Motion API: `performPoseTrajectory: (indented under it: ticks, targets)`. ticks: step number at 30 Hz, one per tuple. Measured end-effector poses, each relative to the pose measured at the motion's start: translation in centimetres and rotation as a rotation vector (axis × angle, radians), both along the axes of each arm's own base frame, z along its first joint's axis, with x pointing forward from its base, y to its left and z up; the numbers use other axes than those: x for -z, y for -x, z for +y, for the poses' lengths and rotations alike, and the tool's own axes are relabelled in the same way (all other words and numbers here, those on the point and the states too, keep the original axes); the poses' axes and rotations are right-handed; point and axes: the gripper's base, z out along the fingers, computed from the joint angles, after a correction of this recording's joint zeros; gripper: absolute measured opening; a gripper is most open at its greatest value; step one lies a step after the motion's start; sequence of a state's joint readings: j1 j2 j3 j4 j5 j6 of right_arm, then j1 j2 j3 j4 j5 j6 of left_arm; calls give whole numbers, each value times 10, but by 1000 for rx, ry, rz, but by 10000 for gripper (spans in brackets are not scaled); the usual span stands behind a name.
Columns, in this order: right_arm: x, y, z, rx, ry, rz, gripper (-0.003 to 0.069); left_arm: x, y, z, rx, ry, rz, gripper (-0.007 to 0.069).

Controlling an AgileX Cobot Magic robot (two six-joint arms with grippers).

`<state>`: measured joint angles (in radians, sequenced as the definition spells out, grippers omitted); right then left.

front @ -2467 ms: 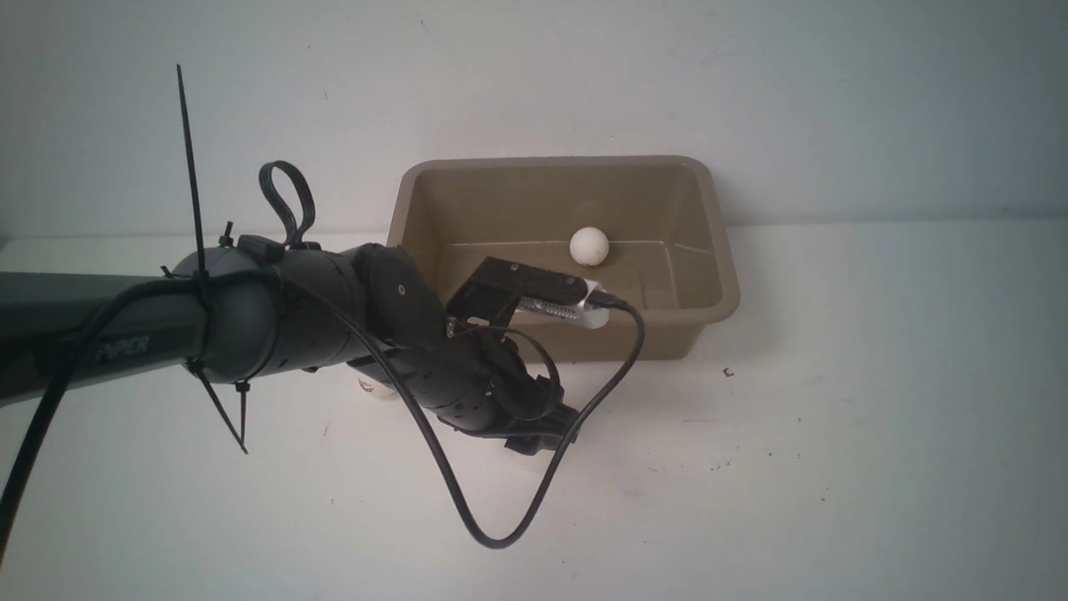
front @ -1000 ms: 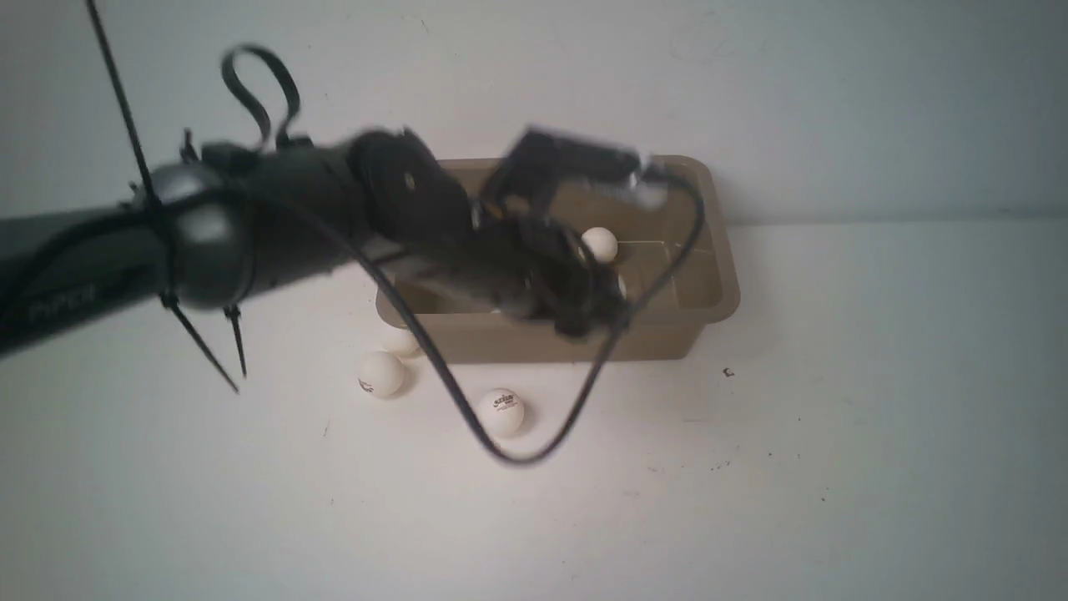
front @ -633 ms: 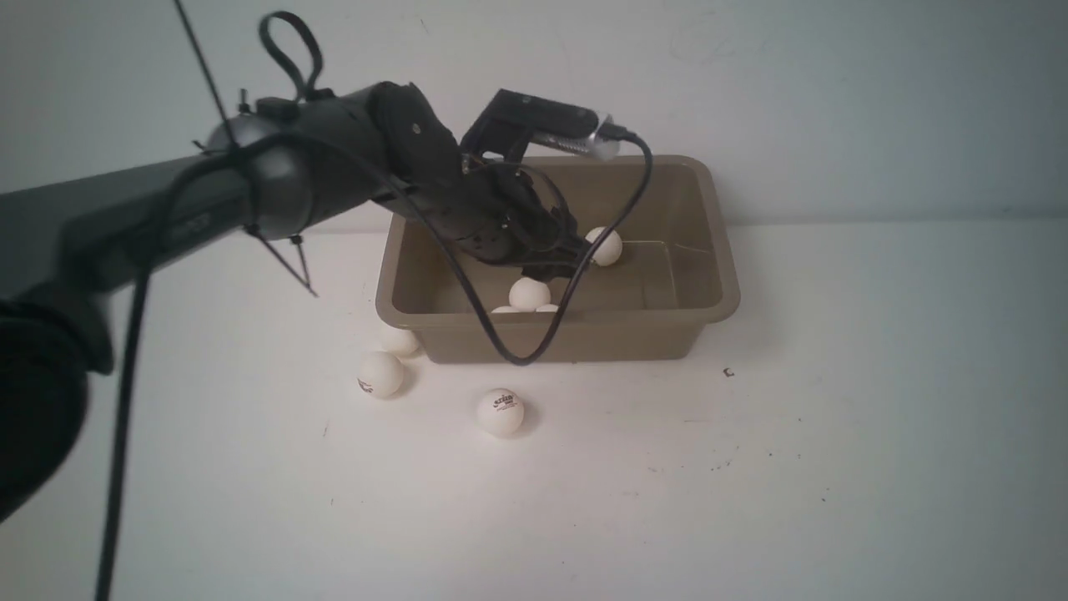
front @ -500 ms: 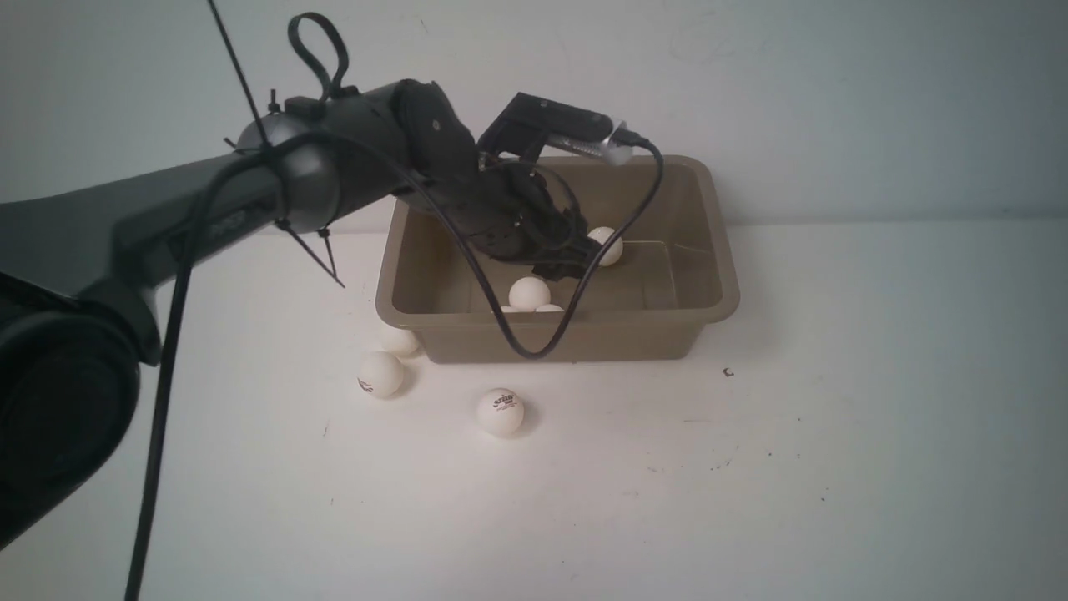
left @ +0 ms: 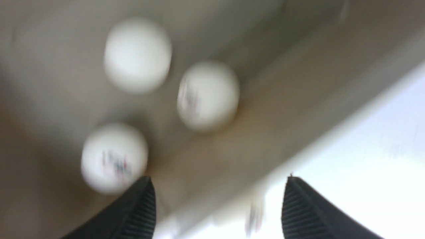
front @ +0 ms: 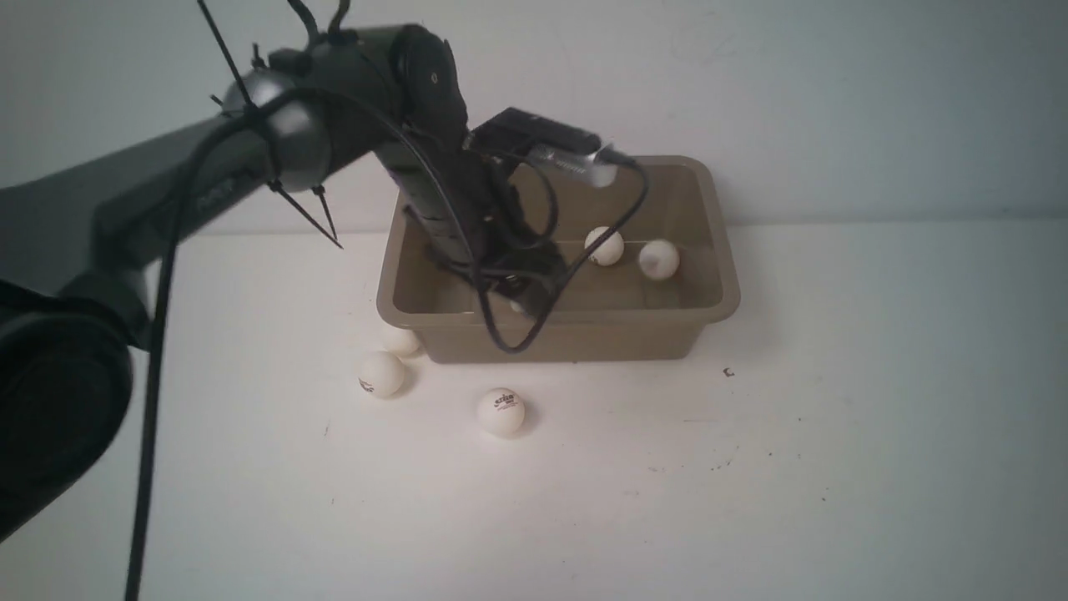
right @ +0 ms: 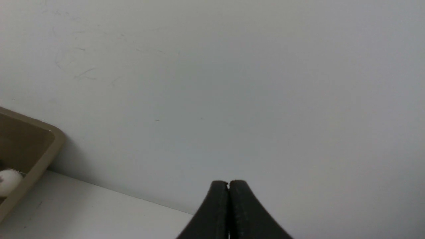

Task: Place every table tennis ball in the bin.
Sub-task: Use the left arm to clamp the table tennis ball closest to it

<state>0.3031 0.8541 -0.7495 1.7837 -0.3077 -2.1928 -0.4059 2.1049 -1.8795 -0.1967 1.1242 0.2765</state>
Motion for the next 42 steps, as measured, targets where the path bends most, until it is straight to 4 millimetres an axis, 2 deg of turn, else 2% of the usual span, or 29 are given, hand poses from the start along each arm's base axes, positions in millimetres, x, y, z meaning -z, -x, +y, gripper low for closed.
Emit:
performPoseTrajectory:
  ticks: [3,8,12,14,19,22,26,37,42]
  targets:
    - [0,0,0,0,0,1,-16,-20,14,3,9,-32,22,444]
    - [3,0,0,0,2,9,-16,-57,38,-9,29,-1,-30,436]
    - [3,0,0,1,-12,7,-16,-66,51,-23,51,-29,-63,436]
    - [3,0,0,2,-17,7,-16,-63,54,-26,54,-58,-65,436]
    - [3,0,0,2,-20,7,-16,-23,66,-23,58,-220,7,436]
    - [3,0,0,2,-20,7,-16,2,71,-19,60,-248,47,436]
    - [3,0,0,2,-20,7,-16,20,71,-21,57,-218,11,436]
    - [3,0,0,2,-20,7,-18,23,65,-26,41,-136,-69,436]
    - [3,0,0,2,-21,6,-18,37,56,-19,18,-149,-47,436]
